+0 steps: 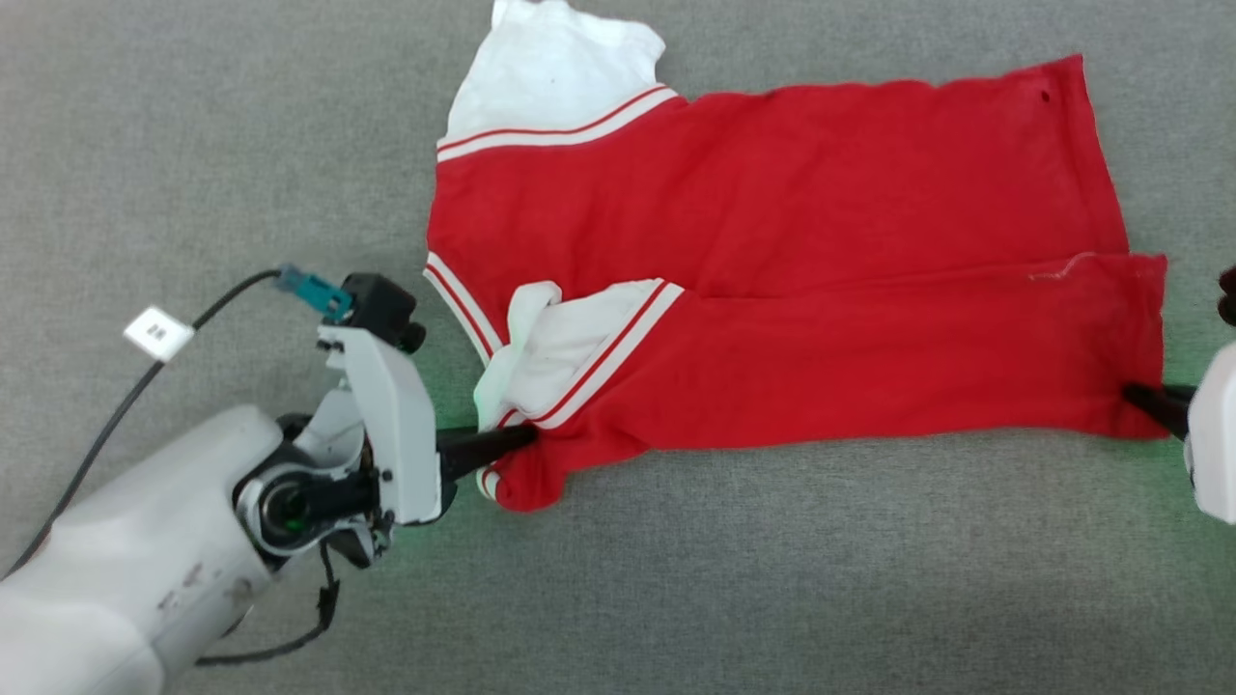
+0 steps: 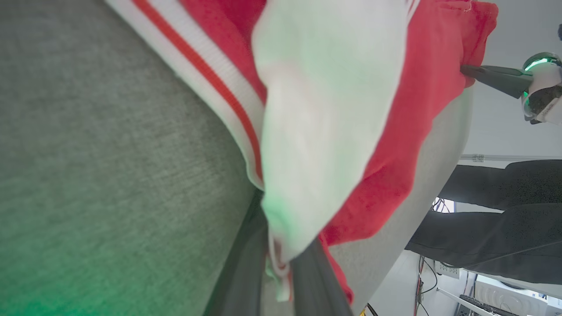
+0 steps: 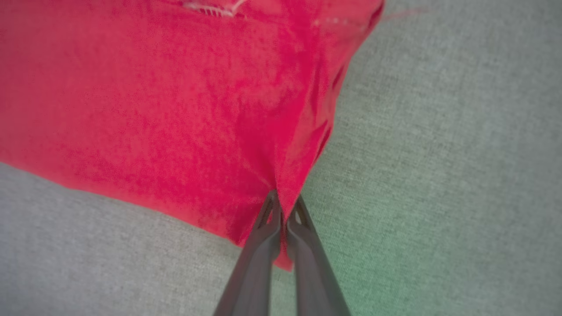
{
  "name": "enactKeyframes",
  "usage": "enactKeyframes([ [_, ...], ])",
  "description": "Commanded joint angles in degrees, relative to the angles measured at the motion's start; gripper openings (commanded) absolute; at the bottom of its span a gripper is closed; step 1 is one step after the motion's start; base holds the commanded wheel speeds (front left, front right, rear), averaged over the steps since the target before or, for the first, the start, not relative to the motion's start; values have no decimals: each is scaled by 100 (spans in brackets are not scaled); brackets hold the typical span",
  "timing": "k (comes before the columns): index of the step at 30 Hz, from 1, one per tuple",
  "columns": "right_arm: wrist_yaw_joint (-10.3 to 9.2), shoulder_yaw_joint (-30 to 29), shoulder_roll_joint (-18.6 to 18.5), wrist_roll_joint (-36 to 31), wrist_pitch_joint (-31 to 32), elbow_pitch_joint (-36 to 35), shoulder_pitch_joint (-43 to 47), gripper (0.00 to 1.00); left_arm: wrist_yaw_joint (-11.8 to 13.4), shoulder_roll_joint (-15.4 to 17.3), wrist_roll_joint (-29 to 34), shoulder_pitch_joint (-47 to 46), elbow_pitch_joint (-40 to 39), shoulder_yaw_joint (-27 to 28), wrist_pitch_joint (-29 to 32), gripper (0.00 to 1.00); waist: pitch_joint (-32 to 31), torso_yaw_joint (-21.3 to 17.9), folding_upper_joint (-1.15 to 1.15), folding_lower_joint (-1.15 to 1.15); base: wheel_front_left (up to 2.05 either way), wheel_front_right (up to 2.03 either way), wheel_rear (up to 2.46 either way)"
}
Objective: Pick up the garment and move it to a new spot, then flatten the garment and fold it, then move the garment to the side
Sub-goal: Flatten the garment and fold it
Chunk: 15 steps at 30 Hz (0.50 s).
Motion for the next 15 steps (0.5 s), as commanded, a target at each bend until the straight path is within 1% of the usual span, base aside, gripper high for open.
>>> enactKeyframes([
  [1, -10, -6, -92, 86, -31, -11, 214, 0, 33, 21, 50, 284, -17, -107, -3, 0, -78, -5, 0, 0, 0, 0, 0],
  [7, -10, -183, -347, 241, -161, -438, 797, 0, 23, 576, 39, 602, -641, -40, -249, 0, -272, -12, 0, 0, 0, 0, 0],
  [8, -10, -183, -347, 241, -161, -438, 797, 0, 23, 576, 39, 602, -641, -40, -249, 0, -272, -12, 0, 0, 0, 0, 0],
  [9, -10, -241, -436, 273, -142, -617, 1078, 0, 23, 783, 29, 760, -935, -39, -331, 0, -319, -15, 0, 0, 0, 0, 0],
  [10, -10, -241, -436, 273, -142, -617, 1078, 0, 23, 783, 29, 760, -935, -39, -331, 0, -319, -15, 0, 0, 0, 0, 0],
  [15, -10, -495, -583, 274, -108, -1054, 1722, 0, 206, 1274, -1, 1140, -1747, -58, -522, 0, -381, -21, 0, 0, 0, 0, 0],
])
